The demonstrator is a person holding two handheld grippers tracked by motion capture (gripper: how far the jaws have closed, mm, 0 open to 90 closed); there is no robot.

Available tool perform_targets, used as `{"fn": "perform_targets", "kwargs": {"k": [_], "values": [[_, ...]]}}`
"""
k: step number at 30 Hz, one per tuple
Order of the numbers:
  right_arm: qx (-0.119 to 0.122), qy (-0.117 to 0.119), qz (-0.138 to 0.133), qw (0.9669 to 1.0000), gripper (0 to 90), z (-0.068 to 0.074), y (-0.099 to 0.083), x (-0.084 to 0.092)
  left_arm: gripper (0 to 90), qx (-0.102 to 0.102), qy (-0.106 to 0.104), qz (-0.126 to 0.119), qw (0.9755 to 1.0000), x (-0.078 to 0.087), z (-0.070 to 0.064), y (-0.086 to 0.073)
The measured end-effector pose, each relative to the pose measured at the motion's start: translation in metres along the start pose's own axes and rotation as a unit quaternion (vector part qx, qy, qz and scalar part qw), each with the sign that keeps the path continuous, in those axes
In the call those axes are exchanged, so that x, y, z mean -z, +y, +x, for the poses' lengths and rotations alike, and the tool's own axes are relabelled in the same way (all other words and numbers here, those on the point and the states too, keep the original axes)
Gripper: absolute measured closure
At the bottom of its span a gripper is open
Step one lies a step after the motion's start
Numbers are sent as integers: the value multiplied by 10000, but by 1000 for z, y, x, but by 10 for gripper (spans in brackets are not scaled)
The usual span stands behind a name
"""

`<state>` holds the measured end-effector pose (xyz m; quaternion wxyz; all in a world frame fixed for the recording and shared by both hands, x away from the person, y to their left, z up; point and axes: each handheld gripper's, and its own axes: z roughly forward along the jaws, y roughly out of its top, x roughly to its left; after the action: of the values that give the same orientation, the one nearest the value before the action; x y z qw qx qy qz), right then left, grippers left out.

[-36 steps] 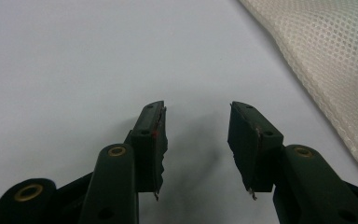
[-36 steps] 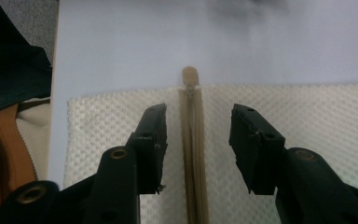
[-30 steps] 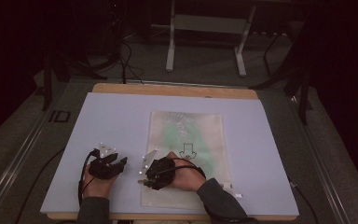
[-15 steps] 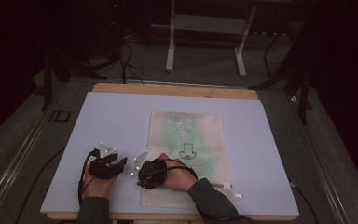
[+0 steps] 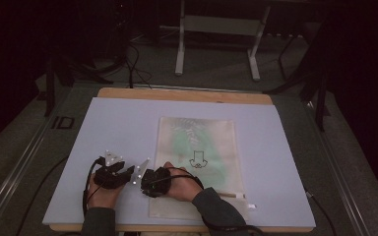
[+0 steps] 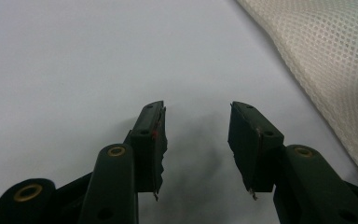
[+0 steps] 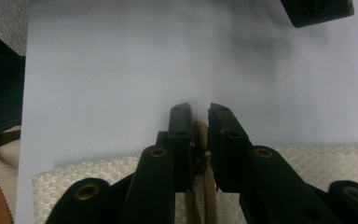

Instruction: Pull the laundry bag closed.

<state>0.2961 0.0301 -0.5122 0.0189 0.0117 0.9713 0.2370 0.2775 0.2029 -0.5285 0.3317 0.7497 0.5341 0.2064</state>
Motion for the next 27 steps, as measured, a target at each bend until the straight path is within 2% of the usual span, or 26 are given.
{"fn": "perform_targets", "kwargs": {"k": [5, 9, 19, 27], "values": [[-6, 50, -4, 10000, 807, -2, 0, 0, 557, -14, 4, -3, 10000, 0, -1, 0], [-19, 58, -144, 9999, 807, -3, 0, 2, 557, -13, 0, -4, 10000, 0, -1, 0], [33, -32, -439, 9990, 808, -1, -6, 22, 557, -15, -33, -16, 10000, 1, -2, 0], [6, -77, -336, 9994, 808, 0, -21, 30, 557, -78, -79, -6, 9999, 0, -5, 0]]}}
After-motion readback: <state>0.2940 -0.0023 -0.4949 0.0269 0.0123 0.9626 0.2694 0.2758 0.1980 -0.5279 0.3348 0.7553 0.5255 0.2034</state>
